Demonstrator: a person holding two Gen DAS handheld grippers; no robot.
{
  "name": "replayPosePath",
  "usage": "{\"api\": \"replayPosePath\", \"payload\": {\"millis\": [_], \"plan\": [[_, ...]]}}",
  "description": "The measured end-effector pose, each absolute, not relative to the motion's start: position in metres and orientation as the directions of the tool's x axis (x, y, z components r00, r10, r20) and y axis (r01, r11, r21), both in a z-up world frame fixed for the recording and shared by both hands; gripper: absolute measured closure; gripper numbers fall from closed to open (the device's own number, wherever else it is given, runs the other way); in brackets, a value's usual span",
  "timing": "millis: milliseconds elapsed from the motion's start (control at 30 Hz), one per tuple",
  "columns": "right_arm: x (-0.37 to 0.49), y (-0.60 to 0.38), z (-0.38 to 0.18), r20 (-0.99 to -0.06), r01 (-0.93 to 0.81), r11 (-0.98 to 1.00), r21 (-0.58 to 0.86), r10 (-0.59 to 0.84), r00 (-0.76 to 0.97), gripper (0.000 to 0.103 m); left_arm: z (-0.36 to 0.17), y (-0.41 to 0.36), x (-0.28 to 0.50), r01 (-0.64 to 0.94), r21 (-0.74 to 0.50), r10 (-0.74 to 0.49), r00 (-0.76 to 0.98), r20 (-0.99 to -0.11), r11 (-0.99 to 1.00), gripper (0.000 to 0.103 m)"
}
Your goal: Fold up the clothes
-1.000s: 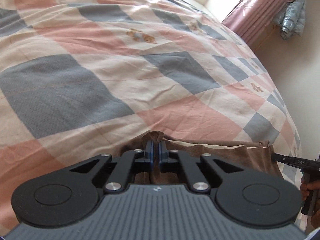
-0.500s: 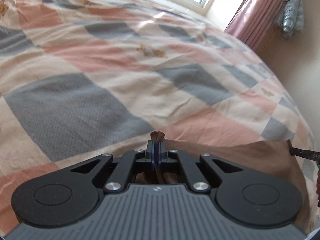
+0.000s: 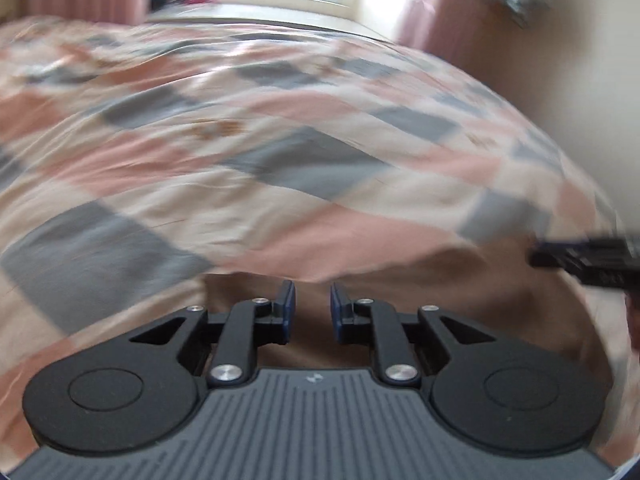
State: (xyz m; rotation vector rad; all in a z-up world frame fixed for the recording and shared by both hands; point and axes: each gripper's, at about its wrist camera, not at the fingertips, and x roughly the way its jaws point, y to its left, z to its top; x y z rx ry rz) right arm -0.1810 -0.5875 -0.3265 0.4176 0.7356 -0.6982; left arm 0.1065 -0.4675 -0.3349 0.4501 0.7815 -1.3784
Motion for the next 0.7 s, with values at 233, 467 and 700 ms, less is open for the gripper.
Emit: {"api": "replayPosePath", "payload": {"millis": [233, 467, 700], "plan": [[-0.178, -0.623, -0.363, -0.773, 0.757, 0.653, 0.025, -0.468, 0.428, 0.072, -0.374, -0.511, 0.082, 0.99, 0.003, -0.59, 0.085, -0.803, 0.138, 0.087], [-0.2, -0.595, -0.314, -0.756, 0.785, 0.609, 0.116, -0.458, 0.467, 0.055, -0.329, -0.502, 0.077, 0.971, 0.023, -0.494, 0.142, -0.858, 0.239, 0.087], [-0.22, -0.515, -0.306, -0.834, 0.768, 0.629, 0.12, -0.355, 0.422, 0.051, -0.331, -0.44, 0.05, 0.949, 0.046, -0.317, 0.149, -0.937, 0.311, 0.084]]}}
